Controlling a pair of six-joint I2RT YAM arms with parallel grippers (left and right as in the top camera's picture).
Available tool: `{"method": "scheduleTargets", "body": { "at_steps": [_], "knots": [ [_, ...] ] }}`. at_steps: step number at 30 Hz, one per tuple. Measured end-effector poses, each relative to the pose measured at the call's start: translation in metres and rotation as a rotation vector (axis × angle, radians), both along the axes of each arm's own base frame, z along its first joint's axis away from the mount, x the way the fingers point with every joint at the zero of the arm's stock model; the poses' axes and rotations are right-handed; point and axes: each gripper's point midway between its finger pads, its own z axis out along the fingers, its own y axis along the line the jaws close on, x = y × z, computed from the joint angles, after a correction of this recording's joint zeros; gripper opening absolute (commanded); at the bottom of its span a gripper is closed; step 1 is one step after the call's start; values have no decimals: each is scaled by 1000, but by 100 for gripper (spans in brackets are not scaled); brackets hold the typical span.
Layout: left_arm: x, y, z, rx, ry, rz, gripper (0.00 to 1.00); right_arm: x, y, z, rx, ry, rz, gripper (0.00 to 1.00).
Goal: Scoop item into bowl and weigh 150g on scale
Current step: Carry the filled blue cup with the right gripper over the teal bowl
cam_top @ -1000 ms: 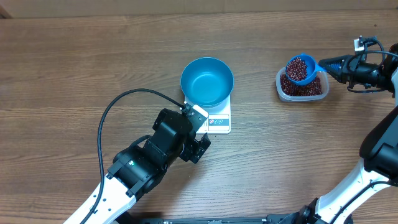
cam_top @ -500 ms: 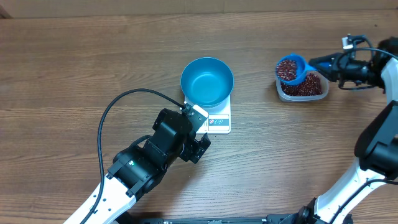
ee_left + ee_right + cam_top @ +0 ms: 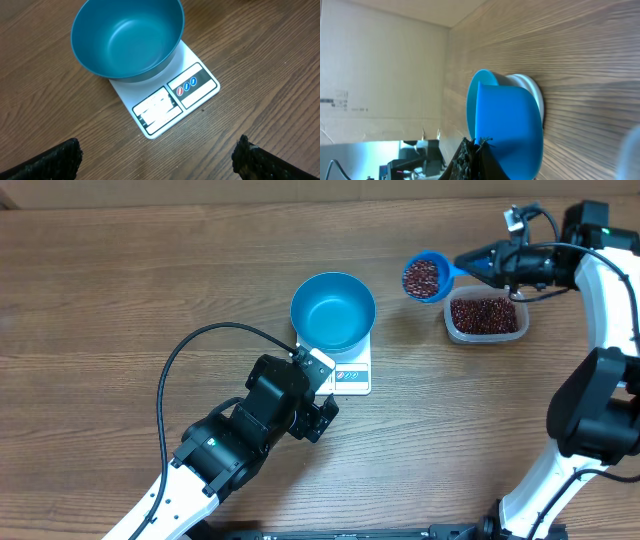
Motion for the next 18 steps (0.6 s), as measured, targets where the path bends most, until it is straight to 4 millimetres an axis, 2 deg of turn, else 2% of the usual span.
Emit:
{"method": "scheduleTargets", "body": {
  "at_steps": [4, 9, 18],
  "knots": [
    [0, 0, 0, 0, 0, 0, 99, -4, 33, 21, -52, -58, 62, 4],
    [0, 0, 0, 0, 0, 0, 99, -8, 67, 32, -108, -110, 122, 4],
    [0, 0, 0, 0, 0, 0, 100, -9, 119, 16, -265, -146, 192, 4]
  ]
}}
